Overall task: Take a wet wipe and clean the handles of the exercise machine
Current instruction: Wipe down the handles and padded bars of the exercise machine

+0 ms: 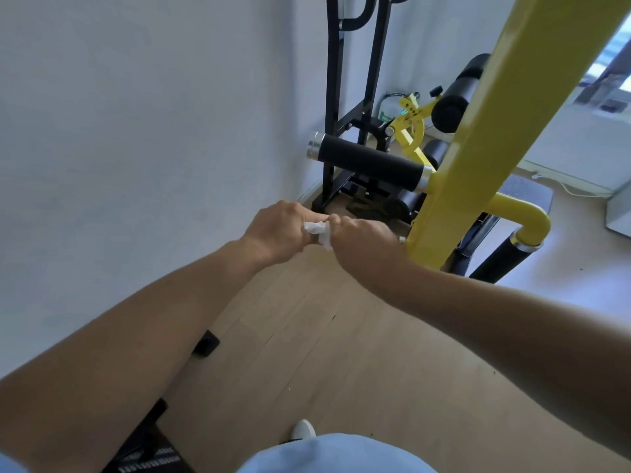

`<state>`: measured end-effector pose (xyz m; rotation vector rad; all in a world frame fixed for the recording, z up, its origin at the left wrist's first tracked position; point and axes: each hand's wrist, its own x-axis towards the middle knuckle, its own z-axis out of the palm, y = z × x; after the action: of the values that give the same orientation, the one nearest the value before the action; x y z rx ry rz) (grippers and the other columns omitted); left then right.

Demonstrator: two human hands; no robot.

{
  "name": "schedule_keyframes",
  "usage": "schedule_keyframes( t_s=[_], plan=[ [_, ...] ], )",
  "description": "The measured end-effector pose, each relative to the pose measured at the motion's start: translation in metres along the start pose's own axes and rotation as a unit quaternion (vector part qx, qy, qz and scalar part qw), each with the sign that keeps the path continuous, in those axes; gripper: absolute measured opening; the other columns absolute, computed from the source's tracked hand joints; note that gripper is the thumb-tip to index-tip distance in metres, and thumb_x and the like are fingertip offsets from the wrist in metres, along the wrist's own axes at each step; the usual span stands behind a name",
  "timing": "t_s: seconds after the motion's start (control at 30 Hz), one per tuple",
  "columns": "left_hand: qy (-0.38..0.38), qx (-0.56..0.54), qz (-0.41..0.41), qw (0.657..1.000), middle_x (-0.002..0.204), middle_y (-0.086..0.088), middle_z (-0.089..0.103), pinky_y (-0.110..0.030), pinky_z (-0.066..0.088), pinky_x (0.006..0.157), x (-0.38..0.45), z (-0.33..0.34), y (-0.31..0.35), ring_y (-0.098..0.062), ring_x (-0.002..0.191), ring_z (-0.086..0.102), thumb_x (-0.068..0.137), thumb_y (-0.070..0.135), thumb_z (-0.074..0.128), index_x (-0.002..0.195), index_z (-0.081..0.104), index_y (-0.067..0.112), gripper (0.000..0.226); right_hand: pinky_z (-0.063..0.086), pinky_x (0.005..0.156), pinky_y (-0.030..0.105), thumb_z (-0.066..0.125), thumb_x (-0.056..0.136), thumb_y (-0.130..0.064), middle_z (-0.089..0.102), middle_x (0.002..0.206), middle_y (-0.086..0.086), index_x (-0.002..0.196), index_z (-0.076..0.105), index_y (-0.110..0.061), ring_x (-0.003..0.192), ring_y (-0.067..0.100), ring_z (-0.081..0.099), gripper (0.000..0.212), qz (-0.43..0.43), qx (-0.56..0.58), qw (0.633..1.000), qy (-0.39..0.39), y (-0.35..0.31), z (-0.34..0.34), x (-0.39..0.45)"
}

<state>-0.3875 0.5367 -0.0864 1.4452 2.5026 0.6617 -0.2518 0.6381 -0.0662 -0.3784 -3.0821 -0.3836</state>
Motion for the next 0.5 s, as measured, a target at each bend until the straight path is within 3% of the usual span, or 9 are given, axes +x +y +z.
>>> schedule_keyframes(
  t_s=[0.07, 0.17, 0.27, 0.4, 0.5],
  plan=[
    [-0.016, 0.014, 0.01, 1.0, 0.068, 0.007, 0.07, -0.029, 0.05, 0.059, 0.0, -0.005, 0.0, -0.009, 0.056, 0.063, 0.093, 0.054, 0.06, 0.108, 0.074, 0.044, 0.023, 0.047, 0.068, 0.03, 0.035, 0.108, -0.02, 0.064, 0.112, 0.004, 0.133, 0.05, -0.007, 0.095, 0.02, 0.068, 0.032, 0.004, 0.034, 0.999, 0.011, -0.005, 0.005, 0.006],
    [-0.017, 0.038, -0.008, 0.999, 0.08, 0.004, 0.074, -0.033, 0.053, 0.066, 0.001, -0.006, -0.002, -0.014, 0.064, 0.064, 0.089, 0.045, 0.069, 0.116, 0.072, 0.042, 0.027, 0.039, 0.06, 0.03, 0.043, 0.105, -0.017, 0.054, 0.084, 0.004, 0.125, 0.056, -0.008, 0.075, 0.022, 0.058, 0.026, 0.035, -0.003, 0.997, -0.067, 0.01, -0.005, -0.005],
    [-0.006, 0.028, -0.017, 0.999, 0.082, 0.001, 0.072, -0.028, 0.044, 0.063, 0.002, -0.003, -0.001, -0.015, 0.065, 0.061, 0.089, 0.036, 0.072, 0.126, 0.067, 0.036, 0.037, 0.041, 0.06, 0.032, 0.038, 0.104, -0.013, 0.048, 0.086, 0.008, 0.131, 0.048, -0.004, 0.074, 0.023, 0.054, 0.03, 0.026, -0.095, 0.991, -0.092, 0.019, -0.007, -0.023],
    [-0.018, -0.001, -0.015, 1.0, 0.073, 0.006, 0.073, -0.031, 0.053, 0.065, 0.002, -0.003, 0.002, -0.01, 0.058, 0.066, 0.09, 0.052, 0.065, 0.115, 0.072, 0.043, 0.027, 0.042, 0.067, 0.031, 0.032, 0.108, -0.018, 0.051, 0.09, 0.005, 0.125, 0.05, -0.006, 0.087, 0.024, 0.066, 0.027, 0.023, 0.004, 0.999, -0.03, -0.003, 0.0, -0.001],
    [-0.021, 0.015, -0.011, 1.0, 0.068, 0.006, 0.072, -0.034, 0.055, 0.064, 0.001, -0.008, 0.002, -0.009, 0.059, 0.066, 0.091, 0.058, 0.059, 0.103, 0.076, 0.044, 0.025, 0.045, 0.068, 0.028, 0.037, 0.106, -0.02, 0.065, 0.095, 0.002, 0.119, 0.058, -0.008, 0.081, 0.018, 0.068, 0.027, 0.024, 0.018, 0.999, 0.026, -0.015, 0.008, 0.011]
  ],
)
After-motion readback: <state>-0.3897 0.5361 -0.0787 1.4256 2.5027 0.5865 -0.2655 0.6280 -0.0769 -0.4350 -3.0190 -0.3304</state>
